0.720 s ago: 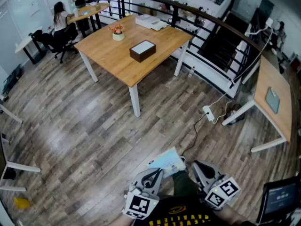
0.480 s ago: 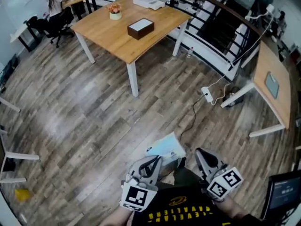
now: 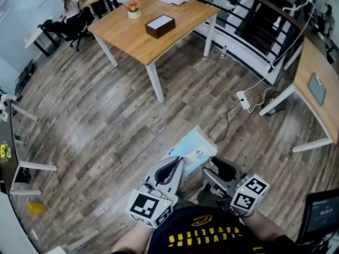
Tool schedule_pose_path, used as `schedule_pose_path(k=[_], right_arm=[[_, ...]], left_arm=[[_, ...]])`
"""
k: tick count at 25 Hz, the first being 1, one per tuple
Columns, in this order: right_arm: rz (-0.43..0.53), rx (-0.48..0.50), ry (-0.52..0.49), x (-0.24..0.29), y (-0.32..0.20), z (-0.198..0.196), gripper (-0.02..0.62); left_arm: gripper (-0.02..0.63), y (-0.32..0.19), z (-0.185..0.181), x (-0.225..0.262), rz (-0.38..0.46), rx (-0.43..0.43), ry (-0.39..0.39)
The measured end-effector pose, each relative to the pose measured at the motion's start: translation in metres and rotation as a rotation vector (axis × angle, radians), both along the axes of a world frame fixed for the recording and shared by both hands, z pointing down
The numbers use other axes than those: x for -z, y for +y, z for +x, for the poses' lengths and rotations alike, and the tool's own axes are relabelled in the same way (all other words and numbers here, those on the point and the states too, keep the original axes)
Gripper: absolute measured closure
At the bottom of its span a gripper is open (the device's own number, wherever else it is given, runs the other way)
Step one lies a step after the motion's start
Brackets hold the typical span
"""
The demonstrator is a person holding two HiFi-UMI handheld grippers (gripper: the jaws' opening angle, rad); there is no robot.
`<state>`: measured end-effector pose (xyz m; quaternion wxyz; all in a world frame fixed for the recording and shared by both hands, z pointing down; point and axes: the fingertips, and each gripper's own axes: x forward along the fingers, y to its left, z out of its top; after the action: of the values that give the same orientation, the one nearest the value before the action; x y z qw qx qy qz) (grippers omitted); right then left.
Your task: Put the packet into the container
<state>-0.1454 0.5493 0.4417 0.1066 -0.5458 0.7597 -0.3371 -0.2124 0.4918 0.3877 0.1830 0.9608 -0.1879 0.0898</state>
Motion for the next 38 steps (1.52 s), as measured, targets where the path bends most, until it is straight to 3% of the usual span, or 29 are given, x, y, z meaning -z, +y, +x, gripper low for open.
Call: schedule_pose_path(k=[4, 9, 12, 14, 19, 23, 26, 29, 35, 38], right_arm=[[0.076, -0.006, -0.305, 0.019, -0.001, 0.033, 0.269], [0.1, 0.049, -0.362, 0.024, 0.002, 0.058, 0.264], [0.102, 0.07, -0.404, 0.023, 0.004, 0.072, 0.267], [0.093, 0.073, -0.423, 0.018, 0.004, 0.079, 0.308], [0.07, 0.089, -0.453, 0.009, -0.004, 0.087, 0.328], [0.061, 0.045, -0.457, 0.004, -0.017, 0.102, 0.33], [0.068, 0.01, -0.462, 0.004, -0.031, 0.113, 0.33], [0.07, -0.003, -0.458, 0.005, -0.05, 0.115, 0.329], [0.096, -0.049, -0.422, 0.011, -0.092, 0.114, 0.328], [0.138, -0.061, -0.404, 0.02, -0.118, 0.102, 0.328]], left_arm=[[0.604, 0.01, 0.035, 0.02, -0.131, 0.108, 0.159], [0.604, 0.032, 0.072, 0.024, -0.258, 0.163, 0.284], [0.604, 0.043, 0.087, 0.022, -0.276, 0.174, 0.284], [0.603, 0.045, 0.093, 0.019, -0.272, 0.181, 0.267], [0.6, 0.04, 0.102, 0.011, -0.219, 0.17, 0.185], [0.517, 0.03, 0.1, 0.009, -0.116, 0.157, 0.094], [0.472, 0.017, 0.098, -0.004, -0.138, 0.148, 0.062], [0.437, 0.001, 0.096, -0.019, -0.213, 0.117, 0.082], [0.425, -0.041, 0.085, -0.024, -0.191, 0.019, 0.116], [0.425, -0.077, 0.077, -0.019, -0.31, -0.011, 0.198]])
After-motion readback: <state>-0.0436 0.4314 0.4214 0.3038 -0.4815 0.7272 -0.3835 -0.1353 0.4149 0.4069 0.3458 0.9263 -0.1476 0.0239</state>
